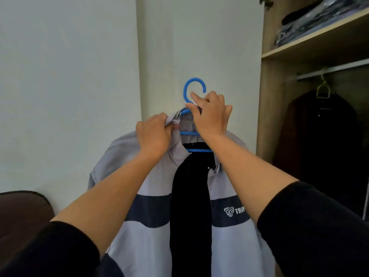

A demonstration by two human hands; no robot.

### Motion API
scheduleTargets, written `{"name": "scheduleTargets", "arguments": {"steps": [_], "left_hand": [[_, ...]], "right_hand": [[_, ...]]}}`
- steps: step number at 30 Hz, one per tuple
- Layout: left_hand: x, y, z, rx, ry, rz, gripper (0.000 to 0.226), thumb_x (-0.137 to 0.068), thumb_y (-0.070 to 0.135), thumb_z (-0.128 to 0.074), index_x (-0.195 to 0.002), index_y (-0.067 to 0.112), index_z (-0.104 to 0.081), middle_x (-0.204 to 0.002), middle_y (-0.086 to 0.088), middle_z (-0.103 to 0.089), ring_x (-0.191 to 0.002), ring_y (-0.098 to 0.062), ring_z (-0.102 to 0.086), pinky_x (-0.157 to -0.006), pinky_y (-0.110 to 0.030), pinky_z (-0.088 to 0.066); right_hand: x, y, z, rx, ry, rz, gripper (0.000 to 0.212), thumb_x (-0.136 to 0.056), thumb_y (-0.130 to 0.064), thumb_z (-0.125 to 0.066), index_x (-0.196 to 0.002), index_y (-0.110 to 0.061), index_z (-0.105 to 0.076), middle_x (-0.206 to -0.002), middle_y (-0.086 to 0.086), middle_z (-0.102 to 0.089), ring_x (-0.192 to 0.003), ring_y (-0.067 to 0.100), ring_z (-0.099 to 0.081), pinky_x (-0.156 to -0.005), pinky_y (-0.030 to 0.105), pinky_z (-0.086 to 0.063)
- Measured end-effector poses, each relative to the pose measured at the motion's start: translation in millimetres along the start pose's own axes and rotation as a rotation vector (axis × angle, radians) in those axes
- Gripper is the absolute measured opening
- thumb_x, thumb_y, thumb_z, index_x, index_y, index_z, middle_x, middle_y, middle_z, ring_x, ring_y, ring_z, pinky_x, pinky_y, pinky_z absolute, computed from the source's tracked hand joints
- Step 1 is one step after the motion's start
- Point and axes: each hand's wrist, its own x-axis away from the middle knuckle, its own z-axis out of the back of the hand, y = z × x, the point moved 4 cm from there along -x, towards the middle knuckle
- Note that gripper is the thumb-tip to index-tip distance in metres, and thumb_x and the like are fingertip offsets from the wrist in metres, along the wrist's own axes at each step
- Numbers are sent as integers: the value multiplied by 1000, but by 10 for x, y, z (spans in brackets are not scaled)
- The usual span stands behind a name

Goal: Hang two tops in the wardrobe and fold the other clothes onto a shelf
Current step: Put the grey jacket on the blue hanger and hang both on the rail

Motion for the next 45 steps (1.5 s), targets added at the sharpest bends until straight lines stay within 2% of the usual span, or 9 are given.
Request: {"name": "scheduleTargets", "arguments": {"steps": [8,13,15,20,24,27,32,38,45], "left_hand": [[41,878,-824,59,-58,-257,57,-89,59,-27,-109,14,-56,-98,-5,-63,-89,-28,-58,-73,-35,-35],[79,1012,-1205,-41,-319,-513,65,-87,68,-18,-147,42,-16,-108,-1,-53,-93,-26,-59,-69,-33,-44],[55,1071,-1423,-6,-423,-558,61,-90,63,-25,-146,49,-4,-105,0,-53,-94,-24,-58,-74,-31,-43],[-182,1388,-1942,268,-248,-551,54,-88,46,-20,-141,45,-33,-79,-6,-55,-71,-31,-57,-68,-38,-49],[-423,1621,-2313,352,-224,-549,50,-89,38,-28,-137,44,-42,-76,-8,-53,-69,-31,-56,-67,-38,-47],[-634,1832,-2517,430,-202,-588,51,-87,38,-28,-135,43,-45,-78,-11,-55,-73,-33,-57,-70,-39,-47],[-990,2118,-2791,552,-135,-641,44,-92,33,-35,-132,34,-53,-83,-16,-63,-78,-36,-61,-72,-39,-49],[-1190,2553,-2908,723,-50,-683,36,-92,26,-52,-126,28,-61,-107,-10,-70,-96,-29,-64,-83,-29,-43],[-1314,2977,-3089,717,-110,-849,67,-91,32,-55,-150,23,-22,-116,-14,-51,-103,-29,-51,-88,-33,-40]], "right_hand": [[-311,1015,-46,137,44,-62,24,-98,-26,-44,-98,-20,-68,-106,-2,-58,-98,21,-49,-74,32,-19],[-451,1782,5,145,60,-169,23,-97,-24,-46,-92,-18,-68,-103,1,-57,-94,22,-51,-72,31,-14],[-512,2029,24,188,48,-189,22,-97,-25,-46,-94,-19,-67,-104,0,-56,-96,21,-51,-72,31,-13],[-637,2503,35,126,85,-311,24,-97,-31,-46,-109,-20,-64,-109,4,-61,-103,26,-56,-91,38,-33],[-629,2788,-120,60,-5,-251,54,-92,-45,-49,-144,-36,-34,-104,2,-57,-105,21,-55,-99,46,-38],[-576,3019,-256,30,-3,-148,53,-89,-40,-58,-140,-33,-43,-123,5,-50,-119,20,-47,-101,46,-40],[-736,3386,-193,121,-194,-130,57,-89,-24,-63,-141,-29,-42,-157,7,-15,-146,20,-12,-111,25,-14],[-1055,3674,15,247,18,-229,29,-93,-10,-51,-119,-12,-63,-154,14,-26,-141,26,-27,-112,34,-24],[-1399,4081,350,417,128,-286,37,-97,-13,-45,-131,-23,-56,-158,7,-18,-142,31,-25,-114,40,-24]]}}
